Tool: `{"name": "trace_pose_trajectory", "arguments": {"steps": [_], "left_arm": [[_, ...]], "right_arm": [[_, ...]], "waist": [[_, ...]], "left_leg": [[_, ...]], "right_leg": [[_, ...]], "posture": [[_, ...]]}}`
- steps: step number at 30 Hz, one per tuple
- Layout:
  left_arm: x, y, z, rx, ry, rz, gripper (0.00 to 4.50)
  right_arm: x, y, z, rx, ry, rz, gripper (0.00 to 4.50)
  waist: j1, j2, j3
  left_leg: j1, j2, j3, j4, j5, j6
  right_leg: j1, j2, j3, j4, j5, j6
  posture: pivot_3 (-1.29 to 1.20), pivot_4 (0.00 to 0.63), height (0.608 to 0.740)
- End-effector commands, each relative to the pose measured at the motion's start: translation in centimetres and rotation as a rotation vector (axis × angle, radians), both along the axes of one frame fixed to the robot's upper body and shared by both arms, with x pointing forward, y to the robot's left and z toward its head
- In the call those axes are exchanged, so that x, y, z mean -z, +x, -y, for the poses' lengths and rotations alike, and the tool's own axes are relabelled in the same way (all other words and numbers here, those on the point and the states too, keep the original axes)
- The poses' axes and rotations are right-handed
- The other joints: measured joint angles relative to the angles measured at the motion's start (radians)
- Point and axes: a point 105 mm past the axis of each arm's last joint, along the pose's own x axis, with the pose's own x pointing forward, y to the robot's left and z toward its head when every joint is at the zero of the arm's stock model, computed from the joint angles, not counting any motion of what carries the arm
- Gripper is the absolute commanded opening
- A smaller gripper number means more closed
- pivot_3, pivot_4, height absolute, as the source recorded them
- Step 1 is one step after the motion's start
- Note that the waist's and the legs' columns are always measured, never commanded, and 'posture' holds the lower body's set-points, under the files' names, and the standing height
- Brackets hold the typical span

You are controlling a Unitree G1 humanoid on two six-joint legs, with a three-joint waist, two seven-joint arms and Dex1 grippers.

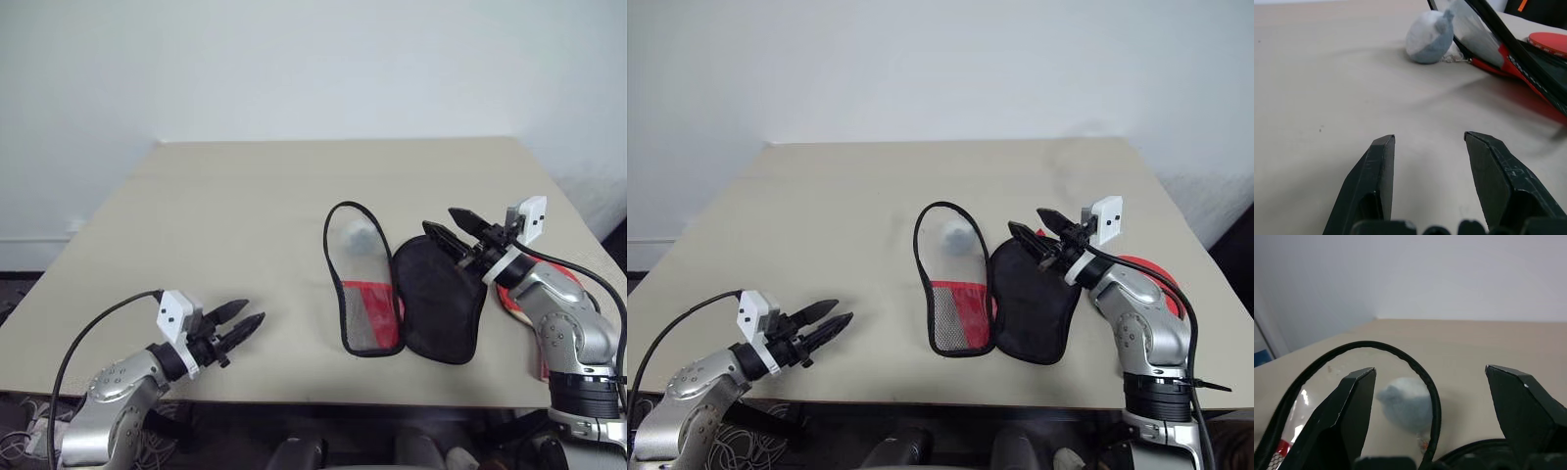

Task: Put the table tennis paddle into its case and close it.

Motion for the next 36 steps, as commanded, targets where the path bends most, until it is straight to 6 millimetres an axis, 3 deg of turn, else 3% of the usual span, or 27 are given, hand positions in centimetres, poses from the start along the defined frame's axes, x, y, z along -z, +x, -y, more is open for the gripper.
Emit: {"name": "trace_pose_trajectory", "arguments": {"steps": [1, 5, 9, 13, 17, 21, 26, 36], "left_arm": [[-0.8, 0.8, 0.4, 0.032, 0.012, 0.040, 2.38], [-0.9, 1.2, 0.6, 0.047, 0.008, 0.047, 2.38], [-1.0, 1.0, 0.7, 0.063, 0.003, 0.047, 2.38], [-0.9, 0.5, 0.8, 0.091, 0.009, 0.035, 2.38], [-0.3, -0.1, 1.9, 0.161, 0.001, -0.011, 2.38], [-0.6, 0.9, 3.9, 0.223, -0.039, 0.005, 2.38], [0.3, 0.8, 5.6, 0.321, -0.037, -0.015, 2.38], [1.2, 1.6, 6.4, 0.404, -0.032, -0.034, 2.38]], "right_arm": [[-1.1, 0.4, 0.6, 0.071, 0.018, 0.059, 3.86], [-0.8, 0.5, 0.4, 0.109, 0.027, 0.075, 3.86], [0.6, 0.8, 0.3, 0.094, 0.006, -0.028, 3.86], [1.3, -0.1, 1.3, 0.108, -0.032, -0.094, 3.86], [1.5, -2.2, 3.3, 0.173, -0.070, -0.151, 3.86], [1.7, -4.4, 5.5, 0.277, -0.064, -0.232, 3.86], [2.5, -6.0, 8.5, 0.465, -0.038, -0.336, 3.86], [3.5, -10.5, 10.5, 0.619, -0.017, -0.425, 3.86]], "waist": [[0.000, 0.000, 0.000], [-0.001, 0.000, 0.000], [0.000, 0.000, 0.000], [0.001, -0.001, 0.000], [0.007, -0.001, 0.000], [0.024, -0.002, 0.000], [0.025, -0.007, 0.000], [0.026, -0.007, 0.000]], "left_leg": [[0.000, 0.000, 0.000, 0.000, 0.000, 0.000], [0.000, 0.000, 0.001, 0.000, 0.000, 0.000], [0.000, 0.000, 0.001, 0.000, 0.000, 0.000], [0.000, 0.001, 0.001, 0.000, 0.000, 0.000], [-0.002, 0.000, 0.002, 0.000, -0.001, 0.001], [-0.002, 0.001, 0.005, 0.002, -0.001, 0.001], [-0.002, 0.005, 0.017, 0.002, -0.003, 0.004], [-0.005, 0.008, 0.024, 0.010, -0.007, 0.007]], "right_leg": [[0.000, 0.000, 0.000, 0.000, 0.000, 0.000], [0.000, 0.000, 0.000, 0.000, 0.001, 0.000], [-0.001, 0.001, 0.001, 0.000, 0.001, 0.000], [-0.001, 0.001, 0.001, 0.000, 0.001, 0.000], [-0.003, 0.000, 0.002, 0.000, 0.001, 0.000], [-0.004, 0.000, 0.003, 0.000, 0.001, 0.000], [-0.007, -0.001, 0.007, 0.000, 0.004, 0.002], [-0.010, -0.001, 0.008, -0.001, 0.009, 0.005]], "posture": [[0.00, 0.000, 0.740], [0.00, 0.000, 0.740], [0.00, 0.000, 0.740], [0.00, 0.000, 0.740], [0.00, 0.000, 0.740], [0.00, 0.000, 0.740], [0.00, 0.000, 0.740], [0.00, 0.000, 0.740]]}}
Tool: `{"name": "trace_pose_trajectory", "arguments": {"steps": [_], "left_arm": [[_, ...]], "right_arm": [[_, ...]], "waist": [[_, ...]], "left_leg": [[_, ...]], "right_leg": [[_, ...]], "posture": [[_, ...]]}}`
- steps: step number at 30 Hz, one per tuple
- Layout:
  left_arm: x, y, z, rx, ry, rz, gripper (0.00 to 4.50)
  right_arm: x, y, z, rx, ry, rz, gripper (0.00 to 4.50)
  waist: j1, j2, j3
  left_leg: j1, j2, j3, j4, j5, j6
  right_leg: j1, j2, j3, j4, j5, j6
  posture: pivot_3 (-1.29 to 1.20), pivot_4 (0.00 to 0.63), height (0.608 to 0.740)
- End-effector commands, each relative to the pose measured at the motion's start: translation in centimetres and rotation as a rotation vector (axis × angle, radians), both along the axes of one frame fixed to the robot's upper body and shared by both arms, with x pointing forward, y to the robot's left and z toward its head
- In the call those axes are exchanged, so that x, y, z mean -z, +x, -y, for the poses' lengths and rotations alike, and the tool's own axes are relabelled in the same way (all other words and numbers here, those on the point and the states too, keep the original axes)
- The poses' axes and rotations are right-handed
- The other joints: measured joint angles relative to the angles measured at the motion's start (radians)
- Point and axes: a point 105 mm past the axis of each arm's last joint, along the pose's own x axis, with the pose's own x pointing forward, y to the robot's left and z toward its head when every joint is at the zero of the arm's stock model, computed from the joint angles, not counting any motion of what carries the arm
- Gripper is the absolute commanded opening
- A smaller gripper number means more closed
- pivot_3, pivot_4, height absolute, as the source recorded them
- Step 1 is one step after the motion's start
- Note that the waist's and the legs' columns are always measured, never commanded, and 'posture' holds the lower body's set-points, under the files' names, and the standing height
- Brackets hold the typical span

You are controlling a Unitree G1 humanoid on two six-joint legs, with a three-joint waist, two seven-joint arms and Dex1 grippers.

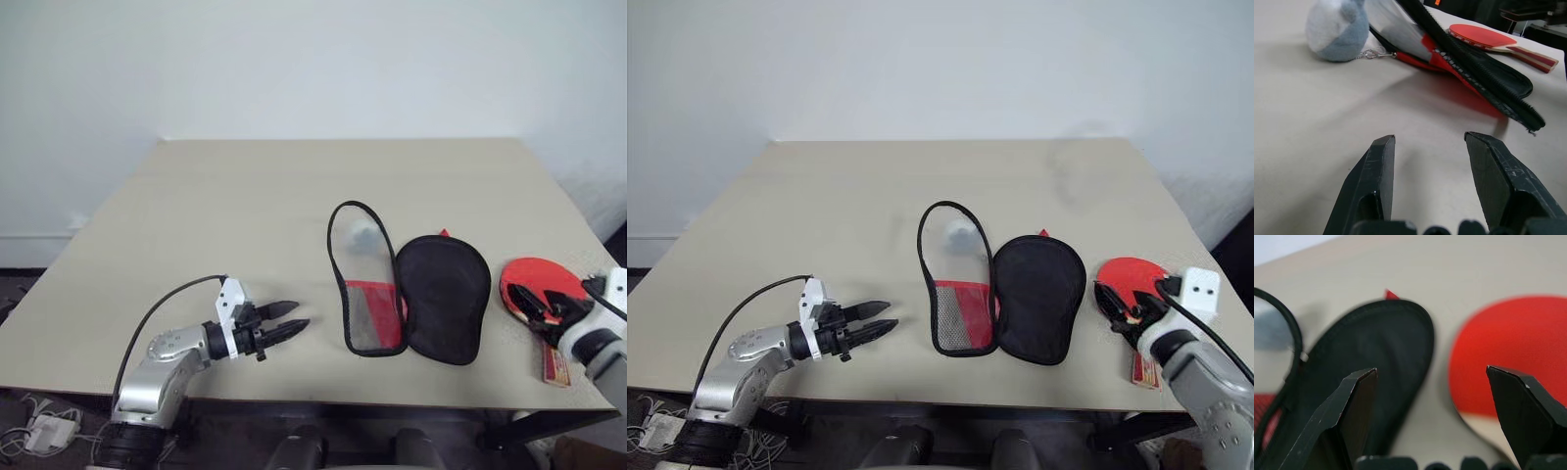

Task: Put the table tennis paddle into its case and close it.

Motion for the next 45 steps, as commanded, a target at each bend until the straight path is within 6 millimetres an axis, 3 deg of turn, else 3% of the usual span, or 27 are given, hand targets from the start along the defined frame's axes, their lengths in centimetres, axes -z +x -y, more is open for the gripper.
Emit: {"name": "trace_pose_trajectory", "arguments": {"steps": [1, 7, 11, 18, 30, 38, 42, 45], "left_arm": [[-1.0, 0.5, 0.8, 0.043, -0.001, 0.051, 2.38], [-1.1, 1.0, 1.7, 0.067, -0.007, 0.052, 2.38], [-1.0, 1.2, 1.9, 0.073, -0.010, 0.050, 2.38], [-0.8, 1.4, 1.9, 0.067, -0.012, 0.053, 2.38], [-0.8, 1.2, 1.6, 0.034, -0.010, 0.056, 2.38], [-0.5, 1.1, 1.2, 0.019, -0.007, 0.050, 2.38], [-0.3, 1.0, 1.1, 0.018, -0.006, 0.044, 2.38], [-0.1, 1.1, 1.0, 0.017, -0.004, 0.040, 2.38]], "right_arm": [[-1.2, -0.9, 0.4, 0.044, -0.022, 0.037, 3.86], [0.7, -2.4, 2.6, 0.143, -0.060, -0.058, 3.86], [3.1, -3.3, 4.6, 0.221, -0.116, -0.169, 3.86], [4.5, -3.1, 4.3, 0.204, -0.117, -0.220, 3.86], [5.1, -0.3, 3.0, 0.162, -0.123, -0.222, 3.86], [5.5, 0.2, 3.0, 0.189, -0.117, -0.220, 1.22], [4.9, 0.5, 2.9, 0.200, -0.116, -0.186, 1.16], [3.0, 1.0, 3.5, 0.260, -0.066, -0.087, 1.16]], "waist": [[0.000, 0.000, 0.000], [0.000, -0.001, 0.000], [0.000, -0.001, 0.000], [0.000, -0.001, 0.000], [-0.006, -0.007, 0.000], [-0.006, -0.017, -0.001], [-0.006, -0.019, -0.001], [-0.006, -0.019, 0.000]], "left_leg": [[0.000, 0.000, 0.000, 0.001, -0.001, 0.000], [-0.001, 0.000, 0.001, 0.002, -0.001, 0.001], [-0.001, 0.001, 0.003, 0.002, -0.001, 0.001], [-0.001, 0.001, 0.004, 0.003, -0.001, 0.001], [0.002, 0.005, 0.013, 0.004, -0.002, 0.002], [0.005, 0.016, 0.026, 0.006, -0.006, 0.001], [0.005, 0.016, 0.027, 0.006, -0.006, 0.001], [0.005, 0.017, 0.028, 0.006, -0.006, 0.001]], "right_leg": [[0.000, 0.000, 0.000, 0.000, 0.000, 0.000], [0.000, 0.000, 0.001, -0.001, 0.001, 0.001], [0.000, 0.000, 0.001, -0.001, 0.001, 0.001], [-0.001, 0.000, 0.002, -0.001, 0.001, 0.002], [-0.001, 0.000, 0.006, -0.002, 0.004, 0.003], [-0.002, 0.001, 0.005, -0.006, 0.008, 0.002], [-0.002, 0.001, 0.006, -0.007, 0.010, 0.002], [-0.003, 0.001, 0.006, -0.008, 0.011, 0.002]], "posture": [[0.00, 0.000, 0.740], [0.00, 0.000, 0.740], [0.00, 0.000, 0.740], [0.00, 0.000, 0.740], [0.00, 0.000, 0.740], [0.00, 0.000, 0.740], [0.00, 0.000, 0.740], [0.00, 0.000, 0.740]]}}
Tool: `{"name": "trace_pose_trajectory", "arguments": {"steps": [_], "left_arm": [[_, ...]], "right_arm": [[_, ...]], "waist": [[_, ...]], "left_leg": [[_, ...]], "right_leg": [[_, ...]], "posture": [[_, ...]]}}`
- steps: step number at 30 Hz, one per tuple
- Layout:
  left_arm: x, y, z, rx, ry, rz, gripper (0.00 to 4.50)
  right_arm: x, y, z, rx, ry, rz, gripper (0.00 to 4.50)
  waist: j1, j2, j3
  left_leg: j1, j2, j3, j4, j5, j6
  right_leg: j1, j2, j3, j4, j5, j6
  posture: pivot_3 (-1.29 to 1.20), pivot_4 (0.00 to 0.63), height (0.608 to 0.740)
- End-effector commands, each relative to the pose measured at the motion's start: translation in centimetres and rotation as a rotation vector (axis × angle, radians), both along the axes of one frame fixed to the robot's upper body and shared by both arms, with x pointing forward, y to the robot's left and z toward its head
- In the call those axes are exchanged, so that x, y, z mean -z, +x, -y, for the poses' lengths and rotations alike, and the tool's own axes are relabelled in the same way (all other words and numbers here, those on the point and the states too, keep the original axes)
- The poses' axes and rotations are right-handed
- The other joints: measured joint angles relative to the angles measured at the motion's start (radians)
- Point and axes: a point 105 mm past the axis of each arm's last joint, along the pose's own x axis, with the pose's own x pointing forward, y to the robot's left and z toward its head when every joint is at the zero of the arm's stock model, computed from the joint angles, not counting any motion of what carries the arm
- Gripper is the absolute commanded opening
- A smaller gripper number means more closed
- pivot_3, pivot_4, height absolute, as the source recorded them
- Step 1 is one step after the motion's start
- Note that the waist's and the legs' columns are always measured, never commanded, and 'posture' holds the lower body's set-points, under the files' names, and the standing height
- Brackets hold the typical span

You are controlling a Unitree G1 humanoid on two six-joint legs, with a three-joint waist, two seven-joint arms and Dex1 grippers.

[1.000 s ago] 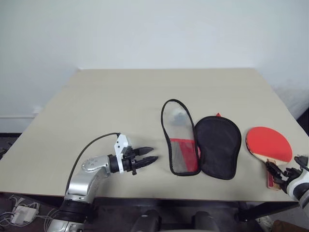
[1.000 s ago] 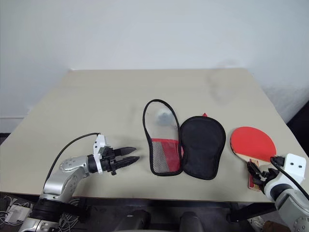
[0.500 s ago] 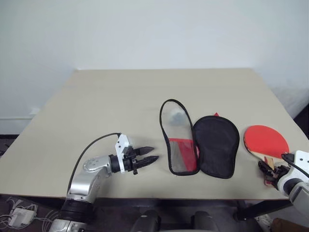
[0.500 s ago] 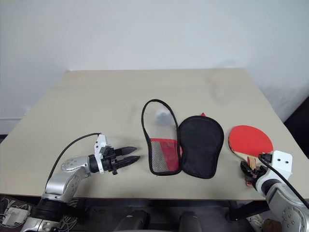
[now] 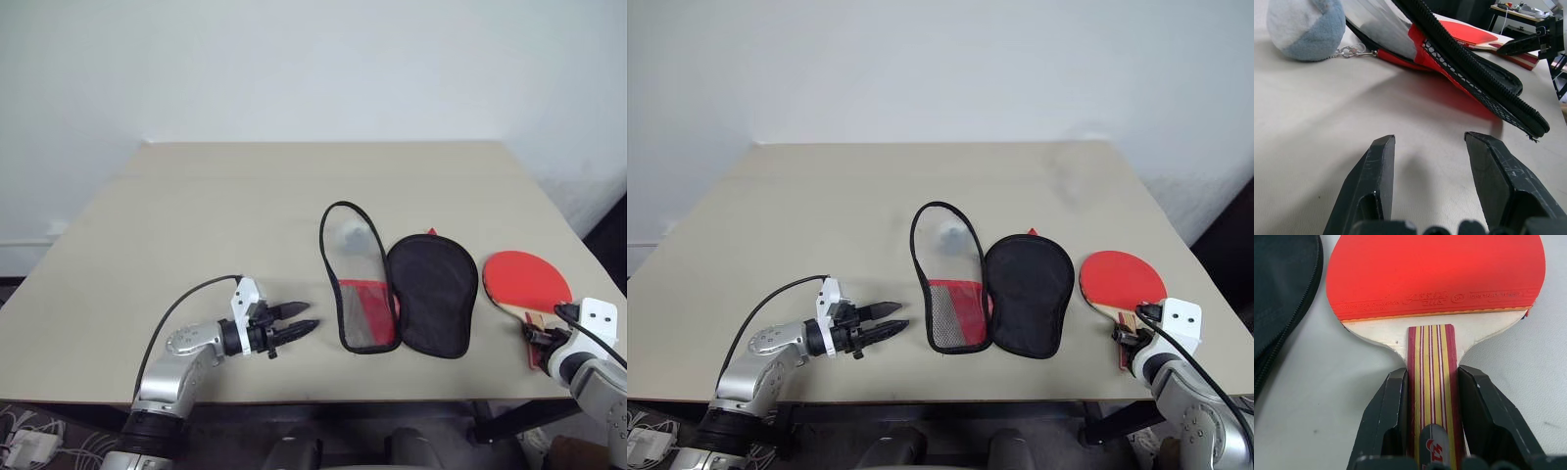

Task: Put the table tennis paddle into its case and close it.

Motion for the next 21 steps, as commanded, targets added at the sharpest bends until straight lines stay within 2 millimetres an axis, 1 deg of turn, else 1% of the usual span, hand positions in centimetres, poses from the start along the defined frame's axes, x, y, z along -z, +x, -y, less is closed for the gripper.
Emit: {"name": "trace_pose_trajectory", "arguments": {"steps": [1, 3, 5, 6, 8, 9, 11, 13, 14, 16, 17, 19, 21], "left_arm": [[-1.0, 0.5, -0.4, -0.003, 0.006, 0.053, 2.38], [-1.0, 0.6, -0.4, -0.003, 0.008, 0.052, 2.38], [-1.1, 0.7, -0.4, 0.001, 0.009, 0.053, 2.38], [-1.1, 0.7, -0.3, 0.002, 0.009, 0.054, 2.38], [-1.2, 0.7, -0.4, 0.005, 0.012, 0.054, 2.38], [-1.2, 0.7, -0.3, 0.006, 0.014, 0.056, 2.38], [-1.3, 0.7, -0.3, 0.009, 0.017, 0.057, 2.38], [-1.3, 0.7, -0.3, 0.010, 0.019, 0.059, 2.38], [-1.3, 0.7, -0.4, 0.010, 0.019, 0.059, 2.38], [-1.2, 0.8, -0.6, 0.008, 0.026, 0.060, 2.38], [-1.1, 0.8, -0.6, 0.007, 0.029, 0.061, 2.38], [-0.8, 0.7, -1.0, 0.005, 0.039, 0.059, 2.38], [-0.7, 0.6, -1.2, 0.005, 0.042, 0.055, 2.38]], "right_arm": [[-3.5, 1.4, 1.2, 0.093, 0.009, 0.179, 1.16], [-5.8, 2.0, 1.4, 0.157, 0.034, 0.304, 1.16], [-8.0, 2.5, 0.5, 0.149, 0.062, 0.402, 1.16], [-8.8, 2.8, -0.3, 0.129, 0.078, 0.439, 1.16], [-9.6, 3.2, -2.1, 0.085, 0.113, 0.466, 1.16], [-9.9, 3.5, -3.6, 0.042, 0.143, 0.470, 1.16], [-9.9, 3.9, -6.2, -0.028, 0.177, 0.454, 1.16], [-9.2, 4.1, -8.6, -0.097, 0.157, 0.386, 1.16], [-8.9, 4.1, -9.2, -0.112, 0.140, 0.358, 1.16], [-8.2, 4.0, -10.7, -0.141, 0.160, 0.332, 1.16], [-8.0, 3.9, -11.1, -0.148, 0.168, 0.325, 1.16], [-7.0, 3.7, -12.2, -0.165, 0.186, 0.283, 1.16], [-6.0, 3.3, -12.7, -0.168, 0.192, 0.243, 1.16]], "waist": [[0.001, 0.004, 0.002], [0.004, 0.010, 0.002], [0.006, 0.014, 0.002], [0.006, 0.016, 0.002], [0.006, 0.016, 0.002], [0.005, 0.016, 0.002], [0.004, 0.016, 0.002], [0.004, 0.016, 0.002], [0.004, 0.016, 0.002], [0.005, 0.016, 0.002], [0.007, 0.016, 0.002], [0.007, 0.017, 0.002], [0.006, 0.017, 0.002]], "left_leg": [[0.000, 0.000, 0.001, 0.000, 0.000, 0.000], [-0.001, 0.000, 0.001, 0.000, 0.000, 0.000], [-0.001, 0.000, 0.001, -0.001, -0.001, 0.001], [-0.002, 0.000, 0.001, -0.001, -0.001, 0.001], [-0.002, 0.000, 0.001, -0.002, -0.001, 0.001], [-0.002, 0.000, 0.000, -0.003, -0.001, 0.001], [-0.002, 0.000, 0.000, -0.003, -0.001, 0.001], [-0.002, 0.000, 0.000, -0.003, -0.001, 0.001], [-0.002, 0.000, 0.000, -0.003, -0.001, 0.001], [-0.002, 0.000, 0.000, -0.003, -0.001, 0.001], [-0.003, 0.000, 0.000, -0.003, -0.001, 0.001], [-0.004, -0.001, -0.001, -0.003, -0.001, 0.001], [-0.005, -0.001, -0.001, -0.003, -0.001, 0.001]], "right_leg": [[-0.001, 0.000, 0.000, 0.000, 0.001, 0.000], [-0.002, 0.000, 0.001, 0.000, 0.001, 0.000], [-0.003, 0.000, 0.001, 0.001, 0.003, 0.001], [-0.004, 0.000, 0.001, 0.001, 0.003, 0.001], [-0.005, 0.000, 0.001, 0.002, 0.003, 0.001], [-0.006, 0.000, 0.000, 0.002, 0.003, 0.001], [-0.006, 0.000, 0.000, 0.002, 0.003, 0.001], [-0.006, 0.000, 0.001, 0.003, 0.004, 0.001], [-0.006, 0.000, 0.001, 0.003, 0.004, 0.000], [-0.007, 0.000, 0.001, 0.003, 0.004, 0.000], [-0.007, 0.000, 0.001, 0.003, 0.004, 0.000], [-0.009, 0.000, 0.000, 0.003, 0.004, 0.000], [-0.011, 0.000, 0.001, 0.003, 0.004, 0.000]], "posture": [[0.00, 0.000, 0.740], [0.00, 0.000, 0.740], [0.00, 0.000, 0.740], [0.00, 0.000, 0.740], [0.00, 0.000, 0.740], [0.00, 0.000, 0.740], [0.00, 0.000, 0.740], [0.00, 0.000, 0.740], [0.00, 0.000, 0.740], [0.00, 0.000, 0.740], [0.00, 0.000, 0.740], [0.00, 0.000, 0.740], [0.00, 0.000, 0.740]]}}
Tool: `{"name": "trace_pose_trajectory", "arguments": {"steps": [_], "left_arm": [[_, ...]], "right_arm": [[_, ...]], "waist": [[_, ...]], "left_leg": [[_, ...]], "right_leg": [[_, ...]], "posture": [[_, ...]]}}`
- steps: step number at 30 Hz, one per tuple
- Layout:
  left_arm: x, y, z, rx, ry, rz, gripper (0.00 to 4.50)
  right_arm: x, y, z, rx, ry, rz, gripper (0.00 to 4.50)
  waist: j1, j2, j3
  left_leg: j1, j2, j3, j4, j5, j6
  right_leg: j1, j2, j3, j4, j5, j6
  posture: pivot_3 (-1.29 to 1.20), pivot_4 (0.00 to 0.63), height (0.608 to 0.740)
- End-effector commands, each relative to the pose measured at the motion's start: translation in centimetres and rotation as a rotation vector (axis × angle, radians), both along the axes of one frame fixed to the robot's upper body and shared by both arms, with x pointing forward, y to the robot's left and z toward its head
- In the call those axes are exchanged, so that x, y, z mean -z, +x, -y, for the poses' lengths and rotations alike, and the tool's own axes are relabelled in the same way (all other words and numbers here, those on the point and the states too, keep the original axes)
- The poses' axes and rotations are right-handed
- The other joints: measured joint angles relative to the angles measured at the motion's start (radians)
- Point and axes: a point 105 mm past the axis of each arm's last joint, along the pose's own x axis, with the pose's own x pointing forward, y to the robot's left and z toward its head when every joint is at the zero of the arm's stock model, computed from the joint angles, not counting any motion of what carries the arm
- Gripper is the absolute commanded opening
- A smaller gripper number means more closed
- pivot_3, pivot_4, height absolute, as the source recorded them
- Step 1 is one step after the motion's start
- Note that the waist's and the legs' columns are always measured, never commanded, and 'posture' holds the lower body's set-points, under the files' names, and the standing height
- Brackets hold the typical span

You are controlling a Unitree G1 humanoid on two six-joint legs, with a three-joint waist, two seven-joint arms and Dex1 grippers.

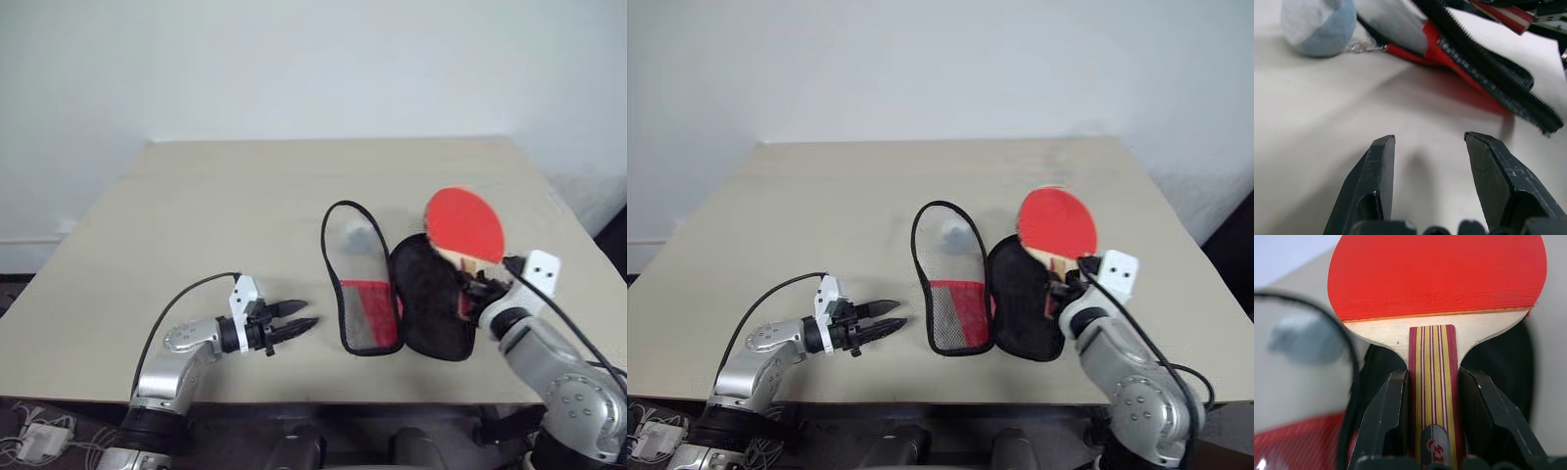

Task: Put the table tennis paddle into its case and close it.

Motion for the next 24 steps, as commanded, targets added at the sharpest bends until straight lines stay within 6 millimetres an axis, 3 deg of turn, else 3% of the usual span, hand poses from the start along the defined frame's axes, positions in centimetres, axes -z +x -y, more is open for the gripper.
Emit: {"name": "trace_pose_trajectory", "arguments": {"steps": [1, 11, 24], "left_arm": [[-0.9, 0.3, -0.6, 0.004, 0.001, 0.049, 2.38], [-0.3, 0.2, -1.1, -0.001, 0.005, 0.046, 2.38], [-0.4, 0.5, -1.1, -0.002, 0.010, 0.054, 2.38]], "right_arm": [[-0.5, -0.5, -0.5, 0.006, -0.029, 0.019, 1.16], [2.9, -1.5, -0.6, -0.013, -0.082, -0.112, 1.16], [3.4, -1.1, -2.0, -0.080, -0.104, -0.132, 1.16]], "waist": [[0.000, 0.000, 0.000], [-0.002, 0.000, 0.000], [-0.003, -0.001, -0.001]], "left_leg": [[0.000, 0.000, 0.000, 0.000, 0.000, 0.000], [0.000, 0.001, 0.001, 0.000, 0.000, 0.000], [0.000, 0.001, 0.001, 0.000, 0.000, 0.000]], "right_leg": [[0.000, 0.000, 0.000, 0.000, 0.000, 0.000], [-0.002, 0.000, 0.000, 0.002, 0.000, 0.000], [-0.002, 0.001, 0.000, 0.002, 0.000, 0.000]], "posture": [[0.00, 0.000, 0.740], [0.00, 0.000, 0.740], [0.00, 0.000, 0.740]]}}
